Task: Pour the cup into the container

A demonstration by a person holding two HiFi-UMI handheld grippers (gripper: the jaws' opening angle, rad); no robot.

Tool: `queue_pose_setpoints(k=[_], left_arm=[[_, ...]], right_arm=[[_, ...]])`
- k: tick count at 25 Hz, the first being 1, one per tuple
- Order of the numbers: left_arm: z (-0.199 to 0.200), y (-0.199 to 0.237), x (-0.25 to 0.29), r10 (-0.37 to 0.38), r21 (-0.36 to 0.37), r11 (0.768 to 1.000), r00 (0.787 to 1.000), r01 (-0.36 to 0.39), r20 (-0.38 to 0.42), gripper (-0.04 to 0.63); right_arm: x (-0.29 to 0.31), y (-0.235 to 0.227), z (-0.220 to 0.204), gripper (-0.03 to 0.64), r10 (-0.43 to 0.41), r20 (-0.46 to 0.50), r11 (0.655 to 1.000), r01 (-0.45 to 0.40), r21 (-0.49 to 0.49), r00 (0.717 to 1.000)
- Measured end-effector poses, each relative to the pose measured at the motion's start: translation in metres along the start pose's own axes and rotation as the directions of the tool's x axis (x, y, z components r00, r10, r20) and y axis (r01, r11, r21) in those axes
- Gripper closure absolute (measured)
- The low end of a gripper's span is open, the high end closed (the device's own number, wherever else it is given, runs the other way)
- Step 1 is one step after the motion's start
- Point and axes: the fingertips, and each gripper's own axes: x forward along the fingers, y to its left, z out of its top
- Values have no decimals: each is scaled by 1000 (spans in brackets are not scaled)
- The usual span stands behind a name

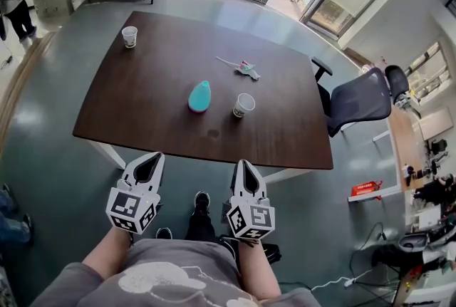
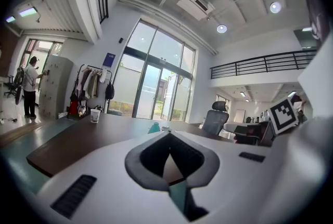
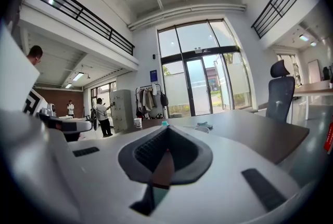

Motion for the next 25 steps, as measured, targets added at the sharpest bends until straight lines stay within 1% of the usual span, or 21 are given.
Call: queue_pose_setpoints(k=[9, 12, 16, 20, 25], left_arm=[[6, 0, 75, 17, 5, 1000, 1000, -17, -22, 588], [7, 3, 102, 39, -4, 999, 999, -39, -24, 589], [14, 3, 133, 71, 0, 997, 997, -71, -4, 588], [13, -3, 162, 75, 3, 997, 997, -75, -18, 589], [12, 1, 190, 131, -12, 991, 991, -131, -24, 588]], right_arm=[[64, -52, 8, 629, 17, -12, 1000, -17, 13, 1000], [84, -73, 9, 629, 22, -21, 1000, -22, 4, 1000], [107, -100, 11, 629, 37, -21, 999, -37, 1, 999], [127, -121, 11, 629, 63, -30, 998, -63, 8, 998], [152, -148, 13, 629, 101, -35, 995, -101, -9, 994]])
